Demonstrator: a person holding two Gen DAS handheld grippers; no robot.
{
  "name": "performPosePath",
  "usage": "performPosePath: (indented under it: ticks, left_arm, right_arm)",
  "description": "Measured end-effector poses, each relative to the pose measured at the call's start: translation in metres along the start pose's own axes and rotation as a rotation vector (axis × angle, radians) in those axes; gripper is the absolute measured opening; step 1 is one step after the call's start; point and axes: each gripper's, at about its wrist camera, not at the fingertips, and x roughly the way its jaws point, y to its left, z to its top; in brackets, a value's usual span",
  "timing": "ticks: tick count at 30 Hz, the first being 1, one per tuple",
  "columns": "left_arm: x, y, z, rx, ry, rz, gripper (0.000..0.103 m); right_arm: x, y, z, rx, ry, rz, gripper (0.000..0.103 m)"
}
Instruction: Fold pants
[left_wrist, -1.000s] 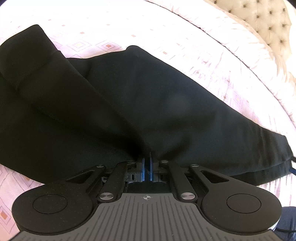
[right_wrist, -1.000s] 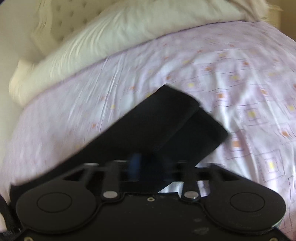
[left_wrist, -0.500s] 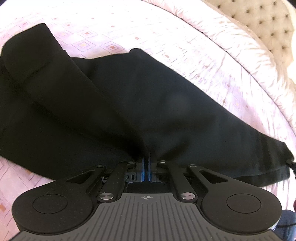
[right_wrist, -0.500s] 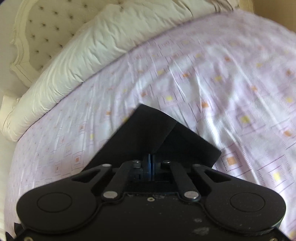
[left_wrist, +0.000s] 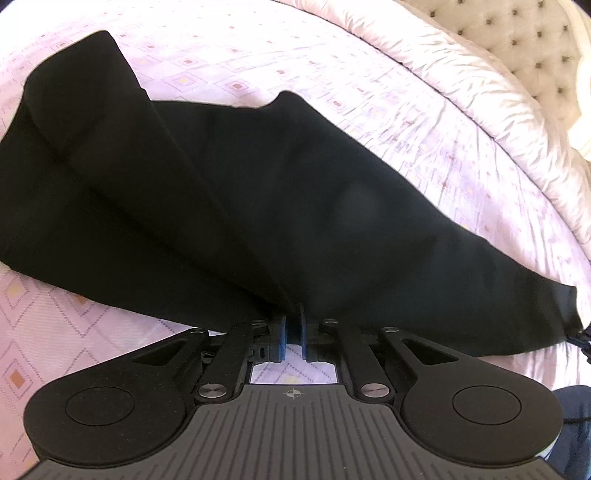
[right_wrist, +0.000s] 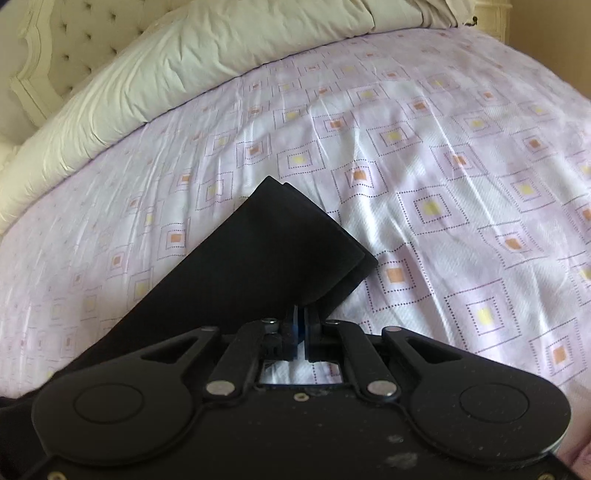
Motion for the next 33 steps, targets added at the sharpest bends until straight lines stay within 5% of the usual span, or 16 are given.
performPosePath:
  ticks: [4, 11, 18, 26, 33]
  left_arm:
    - [-0.018, -0.006, 0.0, 0.073, -0.031, 0.0, 0.012]
    - [-0.031, 0.005, 0.007, 0.094, -0.045, -0.034, 0.013]
    - [-0.024, 0.001, 0.009, 0.061, -0.081, -0.083, 0.013]
    - [-0.061, 0.015, 0.008, 0.196, -0.134, -0.083, 0.013]
    - [-0.067, 0.074, 0.045, 0.165, -0.144, -0.08, 0.013]
  right_arm:
    - [-0.021, 0.009, 0.001, -0.033, -0.035, -0.068, 0.05]
    - [-0.064, 0.041, 0.006, -0.16, -0.115, -0.079, 0.049]
    - [-0.099, 0.114, -0.007, -0.301, -0.135, 0.038, 0.049]
    - [-0.111, 0.229, -0.061, -0.495, -0.046, 0.243, 0.05]
    - [-0.098, 0.339, -0.132, -0.696, 0.067, 0.418, 0.05]
